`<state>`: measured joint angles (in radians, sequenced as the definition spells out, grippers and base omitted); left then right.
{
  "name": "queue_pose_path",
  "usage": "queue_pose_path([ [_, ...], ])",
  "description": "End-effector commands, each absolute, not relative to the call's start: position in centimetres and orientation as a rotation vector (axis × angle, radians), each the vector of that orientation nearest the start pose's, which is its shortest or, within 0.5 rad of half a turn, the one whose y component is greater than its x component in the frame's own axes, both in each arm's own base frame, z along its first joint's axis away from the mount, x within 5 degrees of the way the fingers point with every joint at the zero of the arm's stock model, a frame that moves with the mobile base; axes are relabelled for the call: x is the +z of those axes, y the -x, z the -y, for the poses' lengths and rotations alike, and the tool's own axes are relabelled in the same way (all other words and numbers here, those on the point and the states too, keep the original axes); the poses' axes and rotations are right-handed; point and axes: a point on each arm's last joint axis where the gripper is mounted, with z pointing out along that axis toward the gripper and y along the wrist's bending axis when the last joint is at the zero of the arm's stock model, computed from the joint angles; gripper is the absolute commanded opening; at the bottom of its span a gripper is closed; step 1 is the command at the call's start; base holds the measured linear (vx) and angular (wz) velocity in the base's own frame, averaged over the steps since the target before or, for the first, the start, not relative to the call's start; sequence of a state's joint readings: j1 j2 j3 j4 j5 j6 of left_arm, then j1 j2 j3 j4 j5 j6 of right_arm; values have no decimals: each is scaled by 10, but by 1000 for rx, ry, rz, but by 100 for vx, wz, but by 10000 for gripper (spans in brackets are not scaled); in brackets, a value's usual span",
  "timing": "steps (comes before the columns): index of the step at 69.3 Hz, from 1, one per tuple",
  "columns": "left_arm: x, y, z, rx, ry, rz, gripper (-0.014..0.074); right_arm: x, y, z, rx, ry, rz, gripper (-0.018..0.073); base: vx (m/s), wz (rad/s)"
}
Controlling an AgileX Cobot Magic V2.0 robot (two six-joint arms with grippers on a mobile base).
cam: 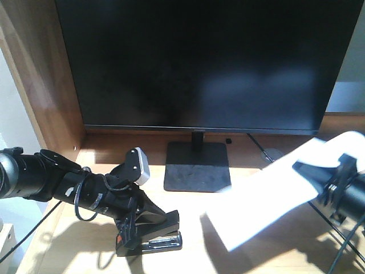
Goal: Grab stapler and paper to desk for stapling
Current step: 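Lower the white paper onto the desk with the right gripper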
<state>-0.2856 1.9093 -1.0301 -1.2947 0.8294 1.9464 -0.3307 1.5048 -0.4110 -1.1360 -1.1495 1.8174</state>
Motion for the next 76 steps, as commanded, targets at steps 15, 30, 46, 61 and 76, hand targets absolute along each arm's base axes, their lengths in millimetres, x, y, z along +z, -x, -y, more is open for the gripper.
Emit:
queue_pose_path([
  [15, 181, -320, 167, -850, -1366, -1846, -6, 196, -233, -11, 1601, -226, -2019, -2, 0, 0],
  [30, 181, -320, 167, -850, -1366, -1846, -6, 188, -224, -15, 1609, -101, -2180, -2, 0, 0],
  [46, 181, -320, 167, -851, -1366, -1845, -6, 186, -219, -28, 1634, 13, -2249, -2, 0, 0],
  [61, 181, -320, 167, -851, -1366, -1845, -6, 185, -212, -55, 1680, 200, -2294, -2, 0, 0],
  [76, 181, -320, 167, -851, -1366, -1845, -6, 179, -214, -57, 1598, 201, -2336, -2, 0, 0],
])
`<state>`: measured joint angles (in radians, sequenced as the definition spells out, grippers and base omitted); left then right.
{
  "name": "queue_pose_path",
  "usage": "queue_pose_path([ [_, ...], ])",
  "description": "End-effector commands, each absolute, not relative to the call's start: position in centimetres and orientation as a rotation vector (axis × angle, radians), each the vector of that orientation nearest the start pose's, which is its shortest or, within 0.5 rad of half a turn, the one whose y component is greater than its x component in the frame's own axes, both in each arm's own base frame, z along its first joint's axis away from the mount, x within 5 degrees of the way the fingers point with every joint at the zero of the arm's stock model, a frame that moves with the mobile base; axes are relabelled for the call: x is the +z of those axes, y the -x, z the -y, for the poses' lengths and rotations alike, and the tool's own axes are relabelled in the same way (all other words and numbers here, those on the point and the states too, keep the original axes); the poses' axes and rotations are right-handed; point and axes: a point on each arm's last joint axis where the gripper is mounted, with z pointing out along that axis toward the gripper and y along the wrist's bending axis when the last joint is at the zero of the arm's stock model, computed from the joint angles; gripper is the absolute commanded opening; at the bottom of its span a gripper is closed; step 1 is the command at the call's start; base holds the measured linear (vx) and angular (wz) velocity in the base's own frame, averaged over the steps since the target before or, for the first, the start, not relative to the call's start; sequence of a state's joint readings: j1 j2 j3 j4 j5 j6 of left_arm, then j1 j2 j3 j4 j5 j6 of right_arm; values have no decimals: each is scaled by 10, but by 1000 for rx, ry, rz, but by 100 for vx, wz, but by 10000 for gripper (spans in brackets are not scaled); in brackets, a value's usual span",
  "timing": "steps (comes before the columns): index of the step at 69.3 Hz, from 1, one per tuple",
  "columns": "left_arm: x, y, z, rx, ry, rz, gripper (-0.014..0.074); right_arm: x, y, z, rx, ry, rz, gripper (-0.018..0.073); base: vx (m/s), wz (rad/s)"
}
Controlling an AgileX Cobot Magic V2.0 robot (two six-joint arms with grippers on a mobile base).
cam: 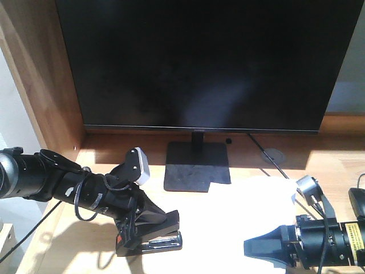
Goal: Grab stapler and paper to desk for stapling
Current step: 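Lower the white paper onto the desk with the right gripper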
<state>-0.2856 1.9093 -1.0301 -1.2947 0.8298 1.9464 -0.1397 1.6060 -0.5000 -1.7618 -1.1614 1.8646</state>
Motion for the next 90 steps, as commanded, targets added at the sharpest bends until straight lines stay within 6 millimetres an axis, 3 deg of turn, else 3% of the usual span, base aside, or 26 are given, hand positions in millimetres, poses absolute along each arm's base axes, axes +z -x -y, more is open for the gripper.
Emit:
queue_pose_path([
  [1, 181, -320, 167, -851, -1366, -1845, -6, 179, -215, -56, 1584, 196, -2342, -2, 0, 0],
  [17, 181, -320, 167, -851, -1366, -1845, -6, 170, -220, -53, 1452, 197, -2376, -2, 0, 0],
  [44, 181, -320, 167, -851, -1366, -1845, -6, 170, -237, -55, 1578, 361, -2271, -2, 0, 0],
  [61, 181, -320, 167, -851, -1366, -1845, -6, 162, -249, -77, 1602, 497, -2301, -2, 0, 0],
  [79, 181, -320, 167, -850, -1367, -1845, -6, 144, -270, -79, 1558, 385, -2341, -2, 0, 0],
  [90, 181, -320, 167, -850, -1367, -1845, -6, 146, -273, -80, 1597, 398, -2315, -2, 0, 0],
])
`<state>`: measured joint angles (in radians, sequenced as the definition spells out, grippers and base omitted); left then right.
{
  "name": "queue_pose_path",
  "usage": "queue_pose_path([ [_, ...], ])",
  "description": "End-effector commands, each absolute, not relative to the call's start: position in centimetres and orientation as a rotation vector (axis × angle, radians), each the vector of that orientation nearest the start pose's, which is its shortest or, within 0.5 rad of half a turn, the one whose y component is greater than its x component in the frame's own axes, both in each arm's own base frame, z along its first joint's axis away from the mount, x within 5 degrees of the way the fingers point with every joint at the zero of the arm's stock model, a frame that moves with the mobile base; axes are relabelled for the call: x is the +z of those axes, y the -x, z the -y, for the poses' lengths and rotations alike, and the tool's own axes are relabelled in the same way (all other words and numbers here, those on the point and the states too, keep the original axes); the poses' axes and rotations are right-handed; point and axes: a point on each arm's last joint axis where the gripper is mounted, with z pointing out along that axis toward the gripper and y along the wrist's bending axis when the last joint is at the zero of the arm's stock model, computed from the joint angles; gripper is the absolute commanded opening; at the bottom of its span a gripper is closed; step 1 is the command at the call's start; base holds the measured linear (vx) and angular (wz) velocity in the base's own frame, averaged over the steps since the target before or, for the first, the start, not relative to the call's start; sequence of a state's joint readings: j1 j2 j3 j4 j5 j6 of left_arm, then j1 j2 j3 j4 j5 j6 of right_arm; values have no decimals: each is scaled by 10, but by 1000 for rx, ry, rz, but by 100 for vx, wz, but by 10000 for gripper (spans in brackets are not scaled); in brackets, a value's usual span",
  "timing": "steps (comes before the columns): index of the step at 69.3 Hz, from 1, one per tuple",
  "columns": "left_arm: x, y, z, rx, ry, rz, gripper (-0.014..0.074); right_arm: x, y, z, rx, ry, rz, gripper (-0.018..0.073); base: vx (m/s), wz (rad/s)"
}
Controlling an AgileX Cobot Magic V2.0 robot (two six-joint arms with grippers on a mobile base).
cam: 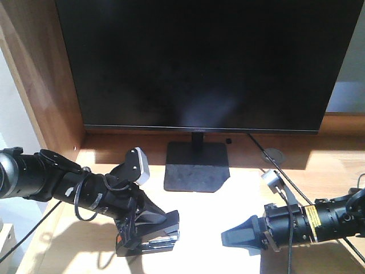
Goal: Grab stapler and paper to desk for stapling
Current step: 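Lower the white paper onto the desk with the right gripper, then lay the paper flat beside the stapler and release it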
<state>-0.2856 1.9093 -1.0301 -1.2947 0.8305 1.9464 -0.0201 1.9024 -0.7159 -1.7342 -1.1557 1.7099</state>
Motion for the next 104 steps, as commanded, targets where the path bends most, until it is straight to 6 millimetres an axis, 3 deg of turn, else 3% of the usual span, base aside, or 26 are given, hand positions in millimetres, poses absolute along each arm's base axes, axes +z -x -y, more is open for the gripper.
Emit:
queue_pose_path([
  [1, 181, -320, 167, -850, -1367, -1845, -6, 147, -274, -80, 1598, 397, -2313, -2, 0, 0],
  [24, 181, -320, 167, -850, -1367, -1845, -6, 155, -275, -82, 1651, 405, -2219, -2, 0, 0],
  [58, 181, -320, 167, -850, -1367, -1845, -6, 201, -266, -79, 1417, 560, -2144, -2, 0, 0],
  [81, 181, -320, 167, -850, -1367, -1845, -6, 189, -264, -77, 1392, 592, -2232, -2, 0, 0],
  [104, 181, -320, 167, -850, -1367, -1845, -6, 148, -274, -85, 1494, 511, -2314, -2, 0, 0],
])
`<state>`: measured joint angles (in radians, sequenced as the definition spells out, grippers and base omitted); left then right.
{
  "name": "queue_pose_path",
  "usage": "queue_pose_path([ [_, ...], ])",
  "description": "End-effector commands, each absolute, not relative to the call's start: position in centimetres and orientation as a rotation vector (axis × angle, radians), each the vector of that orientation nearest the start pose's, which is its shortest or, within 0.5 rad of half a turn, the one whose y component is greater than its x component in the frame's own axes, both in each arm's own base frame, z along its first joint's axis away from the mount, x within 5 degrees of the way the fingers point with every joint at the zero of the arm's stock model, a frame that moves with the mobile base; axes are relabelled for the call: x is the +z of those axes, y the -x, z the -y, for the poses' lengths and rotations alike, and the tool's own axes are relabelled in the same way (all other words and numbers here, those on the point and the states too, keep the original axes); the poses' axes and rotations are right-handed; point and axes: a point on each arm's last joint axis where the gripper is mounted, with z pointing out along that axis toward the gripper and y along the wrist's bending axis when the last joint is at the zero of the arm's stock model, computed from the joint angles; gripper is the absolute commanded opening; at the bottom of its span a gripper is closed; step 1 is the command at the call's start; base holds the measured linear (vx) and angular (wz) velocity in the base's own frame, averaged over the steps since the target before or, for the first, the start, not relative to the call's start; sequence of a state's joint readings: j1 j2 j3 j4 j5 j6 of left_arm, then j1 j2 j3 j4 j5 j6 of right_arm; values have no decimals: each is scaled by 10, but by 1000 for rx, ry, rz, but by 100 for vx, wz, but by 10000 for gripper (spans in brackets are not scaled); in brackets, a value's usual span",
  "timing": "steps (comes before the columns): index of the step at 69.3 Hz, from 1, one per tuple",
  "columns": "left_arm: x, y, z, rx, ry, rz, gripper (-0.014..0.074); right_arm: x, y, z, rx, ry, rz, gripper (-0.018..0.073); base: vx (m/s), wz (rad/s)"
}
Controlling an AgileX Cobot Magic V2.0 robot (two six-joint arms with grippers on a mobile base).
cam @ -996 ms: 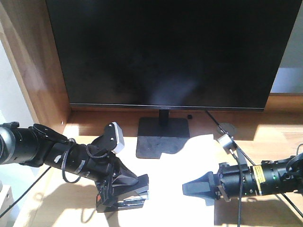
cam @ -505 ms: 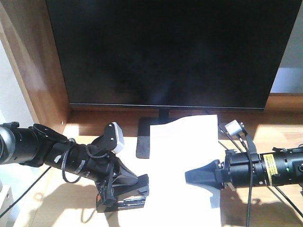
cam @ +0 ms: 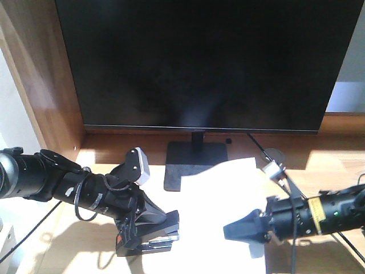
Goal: Grab stapler and paper to desk for stapling
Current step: 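Lay the paper flat beside the stapler and release it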
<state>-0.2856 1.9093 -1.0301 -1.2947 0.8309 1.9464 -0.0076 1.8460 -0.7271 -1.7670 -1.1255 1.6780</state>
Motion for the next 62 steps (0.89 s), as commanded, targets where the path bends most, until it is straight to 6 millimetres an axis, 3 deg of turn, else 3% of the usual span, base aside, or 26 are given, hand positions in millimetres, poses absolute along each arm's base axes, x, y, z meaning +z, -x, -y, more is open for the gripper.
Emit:
queue_pose_path([
  [1, 181, -320, 167, -850, -1367, -1845, -6, 147, -275, -86, 1499, 507, -2313, -2, 0, 0],
  [18, 181, -320, 167, -850, -1367, -1845, -6, 135, -283, -100, 1538, 447, -2339, -2, 0, 0],
  [41, 181, -320, 167, -850, -1367, -1845, -6, 114, -294, -99, 1513, 239, -2406, -2, 0, 0],
  [62, 181, -320, 167, -850, -1367, -1845, -6, 108, -294, -99, 1526, 210, -2417, -2, 0, 0],
])
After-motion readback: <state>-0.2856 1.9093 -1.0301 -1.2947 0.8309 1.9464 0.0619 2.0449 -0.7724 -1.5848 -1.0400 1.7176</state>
